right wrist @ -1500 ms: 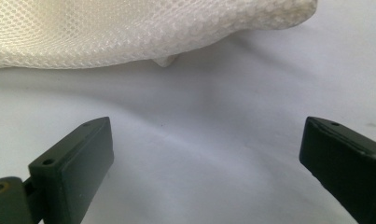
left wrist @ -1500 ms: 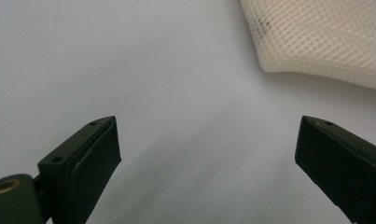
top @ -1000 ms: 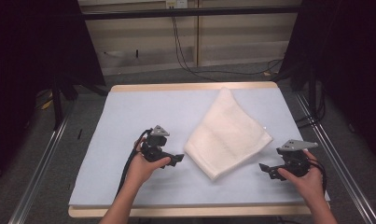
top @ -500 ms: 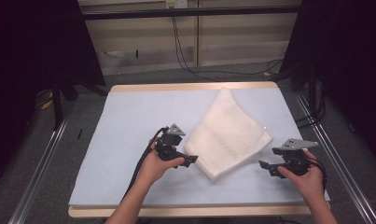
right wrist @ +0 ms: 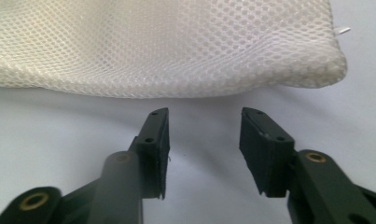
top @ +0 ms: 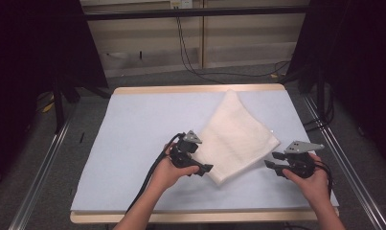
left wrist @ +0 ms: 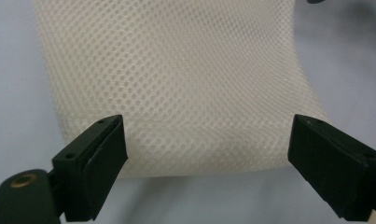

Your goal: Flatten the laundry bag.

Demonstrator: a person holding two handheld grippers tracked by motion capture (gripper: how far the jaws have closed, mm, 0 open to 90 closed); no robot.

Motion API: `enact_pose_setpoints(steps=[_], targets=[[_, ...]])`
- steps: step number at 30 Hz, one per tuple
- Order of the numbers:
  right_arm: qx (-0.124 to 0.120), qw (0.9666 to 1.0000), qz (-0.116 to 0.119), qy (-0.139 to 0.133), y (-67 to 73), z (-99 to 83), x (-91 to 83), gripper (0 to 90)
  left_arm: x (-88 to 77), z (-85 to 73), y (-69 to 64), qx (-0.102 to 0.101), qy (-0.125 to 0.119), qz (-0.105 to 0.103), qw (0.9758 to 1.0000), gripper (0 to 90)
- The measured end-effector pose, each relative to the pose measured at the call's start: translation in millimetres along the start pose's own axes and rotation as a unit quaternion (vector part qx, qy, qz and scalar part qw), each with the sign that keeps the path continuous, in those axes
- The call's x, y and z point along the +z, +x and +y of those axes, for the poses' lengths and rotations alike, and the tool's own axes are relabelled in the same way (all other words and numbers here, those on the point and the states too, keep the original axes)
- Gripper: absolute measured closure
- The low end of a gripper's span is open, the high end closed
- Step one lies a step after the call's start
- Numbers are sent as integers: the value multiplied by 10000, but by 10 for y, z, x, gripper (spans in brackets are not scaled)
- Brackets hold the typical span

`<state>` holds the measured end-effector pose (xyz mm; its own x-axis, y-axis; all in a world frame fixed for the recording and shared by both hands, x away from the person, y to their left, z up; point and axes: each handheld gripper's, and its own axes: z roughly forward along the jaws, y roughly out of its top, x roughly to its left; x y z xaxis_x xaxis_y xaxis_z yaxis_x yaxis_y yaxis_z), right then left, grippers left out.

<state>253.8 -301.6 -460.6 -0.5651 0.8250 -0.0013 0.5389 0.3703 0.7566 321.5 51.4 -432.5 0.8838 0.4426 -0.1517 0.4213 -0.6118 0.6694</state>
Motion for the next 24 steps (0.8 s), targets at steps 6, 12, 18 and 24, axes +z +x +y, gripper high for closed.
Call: enact_pose_setpoints(steps=[6, 12, 18, 24], targets=[[-27, 10000, 37, 11, 14, 4, 4, 623, 54, 37, -97, 162, 2, -160, 9997, 174], [-24, 10000, 0, -11, 22, 9, -1, 635, 154, 74, -211, 363, 317, -471, 9977, 244], [-23, 10000, 0, 48, 23, 8, 4, 653, 332, 58, -307, 556, 479, -474, 9962, 238], [-55, 9999, 64, 60, 22, 7, 11, 654, 466, -9, -335, 588, 805, -365, 9944, 278]])
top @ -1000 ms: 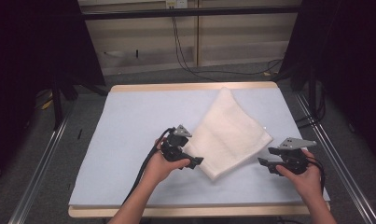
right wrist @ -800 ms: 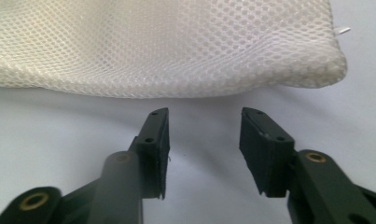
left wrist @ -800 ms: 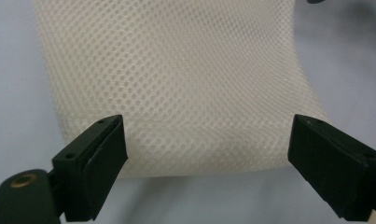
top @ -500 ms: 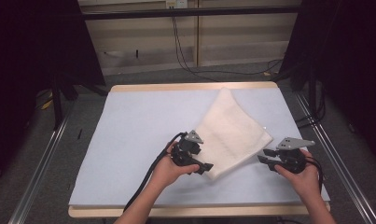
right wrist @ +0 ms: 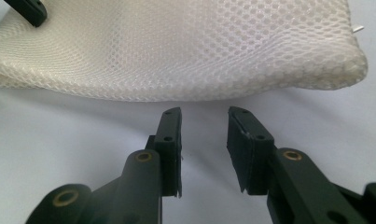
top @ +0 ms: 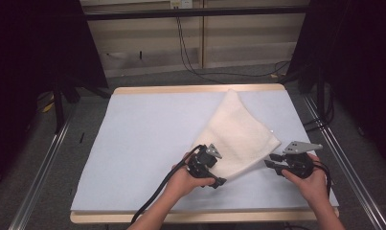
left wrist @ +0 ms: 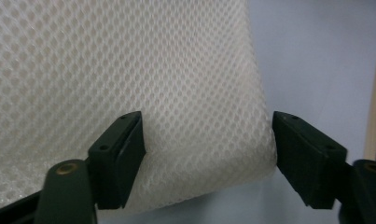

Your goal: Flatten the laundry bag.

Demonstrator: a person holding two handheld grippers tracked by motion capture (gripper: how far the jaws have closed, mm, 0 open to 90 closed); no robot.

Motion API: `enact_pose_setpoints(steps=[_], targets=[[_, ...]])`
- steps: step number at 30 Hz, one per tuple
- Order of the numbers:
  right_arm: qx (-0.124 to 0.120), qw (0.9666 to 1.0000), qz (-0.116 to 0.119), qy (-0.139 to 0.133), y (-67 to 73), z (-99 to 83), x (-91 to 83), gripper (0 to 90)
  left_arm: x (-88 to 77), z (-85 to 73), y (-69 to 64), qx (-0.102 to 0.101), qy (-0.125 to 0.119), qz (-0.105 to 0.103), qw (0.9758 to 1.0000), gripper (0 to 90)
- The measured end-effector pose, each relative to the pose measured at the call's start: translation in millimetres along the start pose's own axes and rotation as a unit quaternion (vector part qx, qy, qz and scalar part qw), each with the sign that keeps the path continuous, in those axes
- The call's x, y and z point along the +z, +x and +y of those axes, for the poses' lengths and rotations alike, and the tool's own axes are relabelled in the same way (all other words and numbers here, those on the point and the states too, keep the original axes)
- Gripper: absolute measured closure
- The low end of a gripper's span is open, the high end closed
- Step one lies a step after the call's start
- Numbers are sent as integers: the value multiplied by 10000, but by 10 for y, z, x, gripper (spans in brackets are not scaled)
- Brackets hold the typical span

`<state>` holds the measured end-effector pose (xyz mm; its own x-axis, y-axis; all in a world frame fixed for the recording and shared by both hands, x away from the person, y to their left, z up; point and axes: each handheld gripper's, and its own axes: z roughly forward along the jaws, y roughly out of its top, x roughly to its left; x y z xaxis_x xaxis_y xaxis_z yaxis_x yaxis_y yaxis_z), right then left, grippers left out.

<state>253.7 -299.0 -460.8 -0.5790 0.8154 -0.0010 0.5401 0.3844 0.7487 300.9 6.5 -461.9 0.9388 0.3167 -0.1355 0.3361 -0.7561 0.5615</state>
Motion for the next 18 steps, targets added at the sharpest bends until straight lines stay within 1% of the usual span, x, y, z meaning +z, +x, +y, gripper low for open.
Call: enact_pose_setpoints(steps=[1, 3, 5, 7, 8, 9, 10, 11, 12, 14, 15, 16, 17, 18], targets=[[-4, 10000, -8, 5, 0, -1, -1, 654, 8, -4, 3, 165, 63, 61, 9998, 281], [4, 10000, -19, -1, -7, -5, 2, 654, 5, -7, -2, 146, 51, 103, 9998, 317], [12, 10000, -39, 5, -9, -6, -1, 654, 4, -10, -5, 116, 85, 154, 9998, 326], [11, 10000, -37, -2, -14, -7, -3, 654, 18, -17, -41, 110, 29, 291, 9995, 365], [17, 10000, -49, -7, -15, -8, -4, 654, 17, -14, -54, 88, 42, 352, 9993, 387], [17, 10000, -42, -3, -16, -8, -4, 654, 5, -9, -65, -67, 63, 325, 9994, 429], [25, 10000, -40, 3, -16, -8, -4, 654, -10, 0, -61, 8, 158, 383, 9991, 470], [29, 10000, -42, 9, -15, -9, -1, 654, -17, 7, -60, -3, 191, 376, 9991, 582], [29, 10000, -42, 9, -15, -9, -1, 654, -11, 10, -72, -210, 87, 313, 9993, 582], [10, 10000, -32, -4, -12, -7, 1, 657, -42, 19, -48, -114, 230, 330, 9991, 690], [20, 10000, -34, 7, -9, -6, 0, 657, -53, 22, -36, -189, 217, 275, 9992, 736], [21, 10000, -36, 15, -9, -5, 2, 658, -49, 22, -48, -398, 155, 260, 9987, 765], [22, 10000, -33, 20, -10, -6, 3, 659, -60, 20, -23, -312, 207, 238, 9990, 770], [16, 10000, -35, 19, -12, -6, 4, 659, -60, 20, -25, -449, 147, 208, 9987, 775]])
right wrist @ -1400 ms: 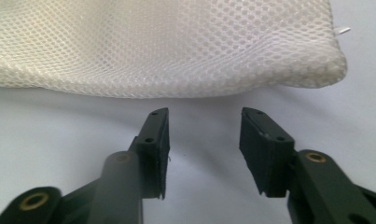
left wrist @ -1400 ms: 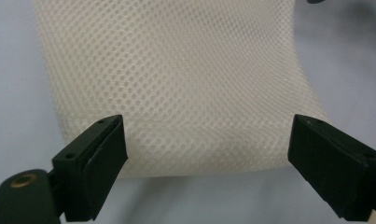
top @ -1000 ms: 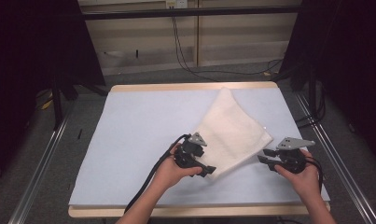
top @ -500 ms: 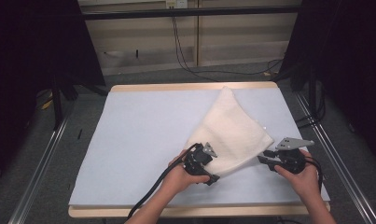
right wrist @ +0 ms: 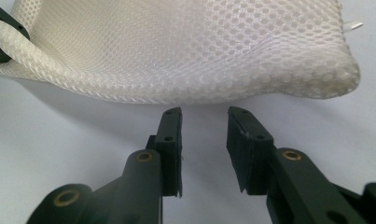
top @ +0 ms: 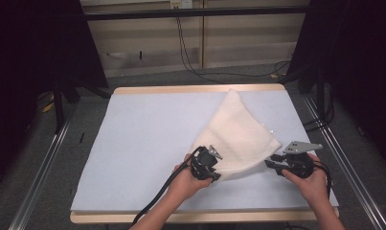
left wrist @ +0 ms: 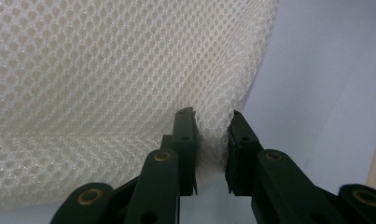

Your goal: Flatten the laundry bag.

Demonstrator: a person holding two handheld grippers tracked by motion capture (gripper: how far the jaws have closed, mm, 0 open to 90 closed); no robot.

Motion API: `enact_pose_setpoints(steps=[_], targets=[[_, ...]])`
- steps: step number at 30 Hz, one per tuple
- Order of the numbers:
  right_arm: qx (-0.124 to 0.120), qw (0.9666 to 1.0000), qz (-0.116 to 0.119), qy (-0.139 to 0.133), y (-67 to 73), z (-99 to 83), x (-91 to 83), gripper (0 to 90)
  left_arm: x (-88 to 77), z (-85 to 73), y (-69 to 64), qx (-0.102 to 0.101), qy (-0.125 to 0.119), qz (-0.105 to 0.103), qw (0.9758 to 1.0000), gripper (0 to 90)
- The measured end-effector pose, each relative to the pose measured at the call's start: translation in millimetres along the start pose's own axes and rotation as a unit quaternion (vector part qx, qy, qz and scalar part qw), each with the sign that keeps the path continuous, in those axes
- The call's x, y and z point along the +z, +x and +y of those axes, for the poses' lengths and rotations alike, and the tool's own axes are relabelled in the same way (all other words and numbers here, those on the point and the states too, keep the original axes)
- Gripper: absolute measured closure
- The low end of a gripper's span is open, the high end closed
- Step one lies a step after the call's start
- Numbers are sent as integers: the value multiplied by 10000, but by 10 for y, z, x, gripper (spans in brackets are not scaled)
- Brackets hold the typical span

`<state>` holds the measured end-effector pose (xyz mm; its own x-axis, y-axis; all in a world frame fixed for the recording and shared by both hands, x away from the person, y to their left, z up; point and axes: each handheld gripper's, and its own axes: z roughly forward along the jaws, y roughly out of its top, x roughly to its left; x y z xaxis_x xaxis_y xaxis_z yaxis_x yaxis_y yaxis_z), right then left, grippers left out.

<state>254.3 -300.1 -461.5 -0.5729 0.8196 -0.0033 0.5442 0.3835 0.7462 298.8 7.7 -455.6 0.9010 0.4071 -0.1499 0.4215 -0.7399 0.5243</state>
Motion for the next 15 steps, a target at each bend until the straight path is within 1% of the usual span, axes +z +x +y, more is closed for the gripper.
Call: enact_pose_setpoints(steps=[1, 2, 3, 5, 6, 7, 8, 10, 11, 12, 13, 14, 15], targets=[[5, 10000, 3, 3, 0, 0, 0, 659, -16, 4, 18, -3, 24, -26, 10000, 779], [-5, 10000, 12, -7, -2, 0, -1, 660, -29, 6, 31, -117, -12, -84, 9999, 785], [-2, 10000, 12, -4, -3, -1, -2, 661, -44, 6, 50, -153, -21, -135, 9998, 787], [-7, 10000, 13, -11, -4, -2, -6, 667, -75, 1, 79, -340, -126, -245, 9990, 789], [-5, 10000, 12, -17, -5, -2, -7, 670, -88, -4, 92, -438, -237, -316, 9983, 790], [-10, 10000, 7, -16, -6, -2, -8, 673, -120, -4, 117, -440, -221, -363, 9981, 791], [-26, 10000, 23, -14, -10, -2, -10, 679, -144, -2, 129, -521, -293, -404, 9974, 791], [-8, 10000, -6, -22, -11, -2, -13, 699, -213, 5, 167, -583, -363, -478, 9965, 791], [-8, 10000, 16, -21, -12, -1, -14, 715, -246, 10, 185, -604, -401, -479, 9962, 791], [-29, 10000, 33, -28, -12, -2, -13, 728, -279, 15, 206, -614, -473, -512, 9957, 791], [-68, 10000, 42, -14, -8, -4, -11, 759, -310, 18, 219, -716, -553, -525, 9945, 791], [-68, 10000, 42, -14, -8, -4, -11, 759, -348, 22, 239, -770, -600, -561, 9936, 791], [-84, 9999, 55, -20, -5, -5, -8, 765, -384, 28, 250, -853, -667, -536, 9927, 792]])
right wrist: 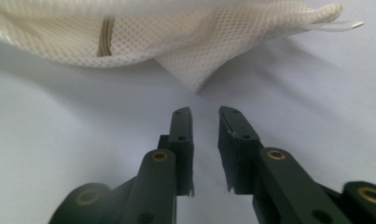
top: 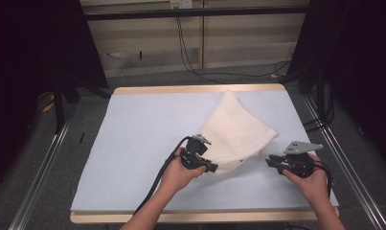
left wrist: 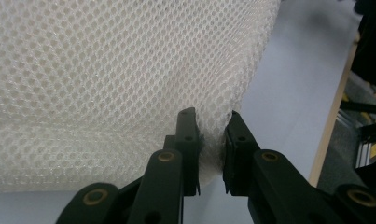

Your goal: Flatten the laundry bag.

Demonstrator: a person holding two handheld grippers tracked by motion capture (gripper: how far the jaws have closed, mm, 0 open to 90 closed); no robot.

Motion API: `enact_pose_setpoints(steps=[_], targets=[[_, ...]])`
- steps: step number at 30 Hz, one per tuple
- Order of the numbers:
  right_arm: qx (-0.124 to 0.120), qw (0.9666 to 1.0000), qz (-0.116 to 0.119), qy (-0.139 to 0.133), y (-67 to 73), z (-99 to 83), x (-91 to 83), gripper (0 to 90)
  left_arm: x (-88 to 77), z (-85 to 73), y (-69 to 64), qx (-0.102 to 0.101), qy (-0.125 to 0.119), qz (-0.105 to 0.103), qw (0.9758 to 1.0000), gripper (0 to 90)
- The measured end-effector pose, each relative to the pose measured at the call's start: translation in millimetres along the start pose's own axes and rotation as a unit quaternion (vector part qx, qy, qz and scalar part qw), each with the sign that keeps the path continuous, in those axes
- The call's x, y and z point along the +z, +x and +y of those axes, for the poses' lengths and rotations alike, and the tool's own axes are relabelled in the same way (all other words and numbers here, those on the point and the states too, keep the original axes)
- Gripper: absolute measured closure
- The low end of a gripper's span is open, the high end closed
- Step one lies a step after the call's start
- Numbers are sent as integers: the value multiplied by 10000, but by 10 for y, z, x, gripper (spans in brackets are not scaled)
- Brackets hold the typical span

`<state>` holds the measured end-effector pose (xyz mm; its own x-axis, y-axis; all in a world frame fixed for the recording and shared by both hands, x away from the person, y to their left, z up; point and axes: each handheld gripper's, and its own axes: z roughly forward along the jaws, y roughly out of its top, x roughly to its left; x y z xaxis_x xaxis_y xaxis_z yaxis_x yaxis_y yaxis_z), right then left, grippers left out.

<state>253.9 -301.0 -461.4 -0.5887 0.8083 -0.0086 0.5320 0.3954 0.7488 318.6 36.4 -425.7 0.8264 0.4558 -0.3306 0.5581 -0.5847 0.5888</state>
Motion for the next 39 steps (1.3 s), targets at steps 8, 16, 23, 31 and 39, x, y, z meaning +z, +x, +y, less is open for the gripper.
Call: enact_pose_setpoints(steps=[8, 16, 23, 31, 39], targets=[[4, 10000, 76, -55, 13, 10, 19, 770, -303, 60, 119, -263, -412, 85, 9988, 800], [132, 9998, 115, -58, 65, 108, 121, 586, -425, 75, 182, -367, -510, 116, 9980, 801], [377, 9992, 104, -44, 33, 163, 245, 434, -509, 41, 278, -509, -626, 152, 9966, 802], [602, 9977, 261, -177, -40, 186, 373, 554, -646, -37, 433, -622, -686, 307, 9952, 801], [556, 9978, 275, -253, -45, 230, 402, 728, -756, -126, 634, -871, -785, 439, 9921, 801]])
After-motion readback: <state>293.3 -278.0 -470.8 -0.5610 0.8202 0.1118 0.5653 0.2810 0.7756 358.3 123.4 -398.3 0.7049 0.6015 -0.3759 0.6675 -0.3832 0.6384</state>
